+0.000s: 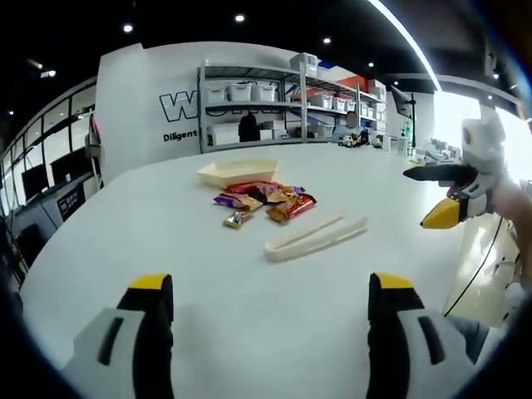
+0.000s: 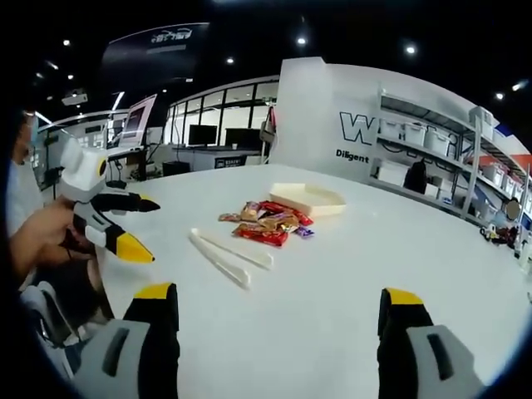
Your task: Place the target food into the container with the food tongs after gripping and lifting it, then release it inside without dropping or visibly crushing the food.
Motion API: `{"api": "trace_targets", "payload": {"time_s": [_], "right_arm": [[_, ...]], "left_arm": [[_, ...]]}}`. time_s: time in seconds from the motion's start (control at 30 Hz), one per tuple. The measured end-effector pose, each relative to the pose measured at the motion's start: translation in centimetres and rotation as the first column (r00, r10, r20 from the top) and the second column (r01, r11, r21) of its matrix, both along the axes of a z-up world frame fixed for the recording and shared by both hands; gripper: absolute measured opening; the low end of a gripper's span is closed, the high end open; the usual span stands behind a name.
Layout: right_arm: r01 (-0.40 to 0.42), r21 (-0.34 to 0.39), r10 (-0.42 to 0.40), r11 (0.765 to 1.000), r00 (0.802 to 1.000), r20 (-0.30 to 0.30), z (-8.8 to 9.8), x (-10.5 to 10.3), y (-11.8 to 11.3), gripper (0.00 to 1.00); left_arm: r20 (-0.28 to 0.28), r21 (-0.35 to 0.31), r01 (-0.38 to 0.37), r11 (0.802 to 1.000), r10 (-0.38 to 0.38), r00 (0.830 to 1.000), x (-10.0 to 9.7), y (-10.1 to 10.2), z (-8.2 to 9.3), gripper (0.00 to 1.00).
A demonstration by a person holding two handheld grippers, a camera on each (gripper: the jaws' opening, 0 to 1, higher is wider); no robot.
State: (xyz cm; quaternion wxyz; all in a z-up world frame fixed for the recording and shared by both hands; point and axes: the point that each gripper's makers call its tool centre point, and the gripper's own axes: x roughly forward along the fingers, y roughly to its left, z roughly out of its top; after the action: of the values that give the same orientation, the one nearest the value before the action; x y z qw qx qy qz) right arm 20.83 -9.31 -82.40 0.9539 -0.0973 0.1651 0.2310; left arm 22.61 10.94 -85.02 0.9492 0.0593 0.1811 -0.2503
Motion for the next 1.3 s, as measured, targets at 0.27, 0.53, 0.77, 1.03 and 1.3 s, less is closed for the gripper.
{"api": "trace_targets", "payload": {"time_s": [0.27, 0.53, 0.77, 1.03, 1.3], "right_arm": [[-0.008, 0.000, 0.008, 1.000, 1.000, 0.006, 0.2, -0.1, 0.3, 0.99], [-0.046, -0.031, 0.046, 0.998, 0.999, -0.010, -0.5, -0.3, 1.0, 0.99], [-0.114, -0.032, 0.115, 0.993, 0.993, 0.012, 0.1, 0.0, 2.3, 0.91], [-0.186, -0.013, 0.186, 0.982, 0.982, -0.017, -0.9, 0.2, 4.1, 0.84], [-0.212, 0.002, 0.212, 0.977, 0.977, -0.032, -1.4, 0.3, 4.6, 0.76]], "left_arm": [[-0.002, -0.001, 0.006, 1.000, -0.006, 1.000, 0.0, -0.1, -0.2, 0.96], [-0.004, 0.001, 0.018, 1.000, -0.018, 1.000, 0.3, -0.5, -0.3, 0.96], [0.005, -0.010, 0.029, 1.000, -0.029, 1.000, 0.5, -0.9, 0.0, 0.95], [0.013, 0.003, 0.053, 0.999, -0.053, 0.999, 0.6, -1.1, 0.3, 0.93], [0.012, 0.045, 0.081, 0.996, -0.081, 0.997, 0.3, -0.9, -0.1, 0.86]]}}
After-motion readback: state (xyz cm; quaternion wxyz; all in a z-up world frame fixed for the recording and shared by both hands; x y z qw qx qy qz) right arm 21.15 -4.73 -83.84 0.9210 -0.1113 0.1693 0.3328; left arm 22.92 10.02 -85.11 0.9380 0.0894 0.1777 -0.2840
